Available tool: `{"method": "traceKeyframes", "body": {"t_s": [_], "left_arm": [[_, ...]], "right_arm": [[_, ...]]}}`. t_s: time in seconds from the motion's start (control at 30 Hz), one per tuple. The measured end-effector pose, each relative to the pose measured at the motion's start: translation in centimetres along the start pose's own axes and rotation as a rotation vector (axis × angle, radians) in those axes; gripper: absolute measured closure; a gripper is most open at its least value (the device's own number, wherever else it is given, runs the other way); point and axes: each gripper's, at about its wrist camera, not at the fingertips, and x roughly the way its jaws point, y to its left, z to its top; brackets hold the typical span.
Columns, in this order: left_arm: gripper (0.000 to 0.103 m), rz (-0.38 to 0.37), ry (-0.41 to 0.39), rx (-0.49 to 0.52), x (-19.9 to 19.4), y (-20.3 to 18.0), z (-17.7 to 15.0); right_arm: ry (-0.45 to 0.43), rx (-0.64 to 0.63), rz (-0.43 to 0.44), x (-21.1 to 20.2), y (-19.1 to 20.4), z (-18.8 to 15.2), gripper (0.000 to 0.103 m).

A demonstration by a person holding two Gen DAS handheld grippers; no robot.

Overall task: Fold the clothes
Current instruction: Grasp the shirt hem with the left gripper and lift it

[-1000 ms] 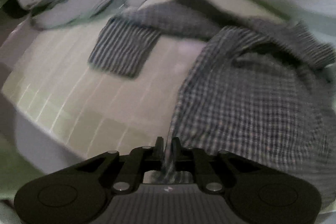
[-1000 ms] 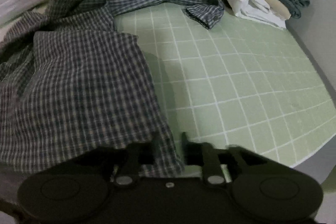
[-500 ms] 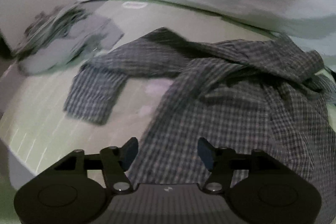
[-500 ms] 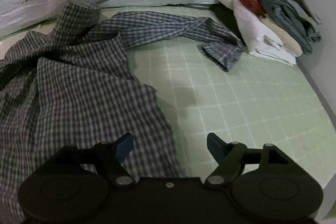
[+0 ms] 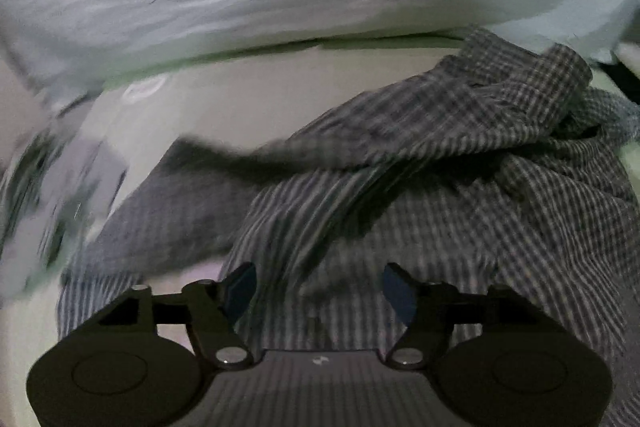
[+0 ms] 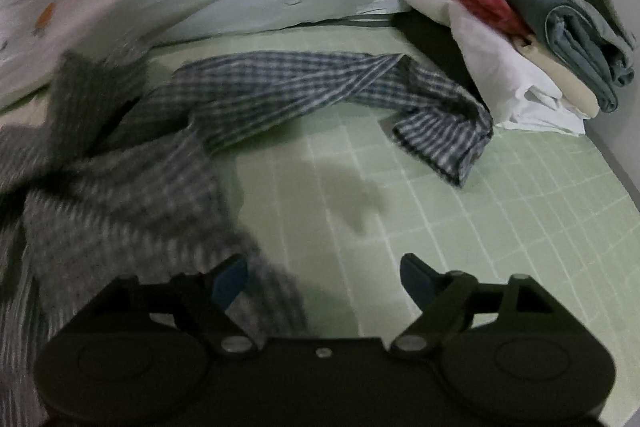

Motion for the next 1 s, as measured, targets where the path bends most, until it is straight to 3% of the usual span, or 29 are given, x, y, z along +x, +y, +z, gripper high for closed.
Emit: {"method": "traceKeyframes", "body": {"t_s": [0.3, 0.43, 0.5, 0.53, 0.57, 0.63, 0.73, 0.83, 0.9, 1.0], "left_arm": [[0.017, -0.027, -0.11, 0.356, 5.5, -7.3, 5.5], [0.018, 0.026, -0.146, 0.461, 7.8, -8.9, 6.4], [0.048, -0.002, -0.154, 0.436, 8.5, -8.3, 7.3], [0.084, -0.017, -0.148, 0.399, 8.9, -7.7, 8.0], [0.098, -0.029, -0.132, 0.342, 9.3, -6.8, 8.9], [0.098, -0.055, -0.133, 0.142, 9.9, -3.5, 11.1], [0.098, -0.055, -0.122, -0.249, 11.5, 3.4, 14.0], [0.082, -0.012, -0.086, -0.605, 13.5, 10.0, 14.7], [0.077, 0.036, -0.029, -0.654, 14.2, 11.8, 14.9], [0.053, 0.041, -0.047, -0.566, 13.0, 11.1, 14.1]], "right_arm": [[0.059, 0.117, -0.063, 4.3, -1.1, 3.1, 0.018], [0.095, 0.119, -0.101, 5.6, -1.2, 3.1, 0.018], [0.105, 0.122, -0.106, 5.9, -1.2, 3.1, 0.018], [0.111, 0.122, -0.111, 6.1, -1.2, 3.1, 0.018], [0.116, 0.121, -0.116, 6.3, -1.2, 3.2, 0.018], [0.122, 0.115, -0.128, 6.6, -1.2, 3.3, 0.018], [0.125, 0.107, -0.136, 6.8, -1.1, 3.5, 0.018], [0.132, 0.099, -0.136, 7.0, -1.1, 3.5, 0.018], [0.137, 0.094, -0.135, 7.1, -1.0, 3.4, 0.018], [0.138, 0.092, -0.134, 7.2, -0.6, 3.1, 0.018]]}}
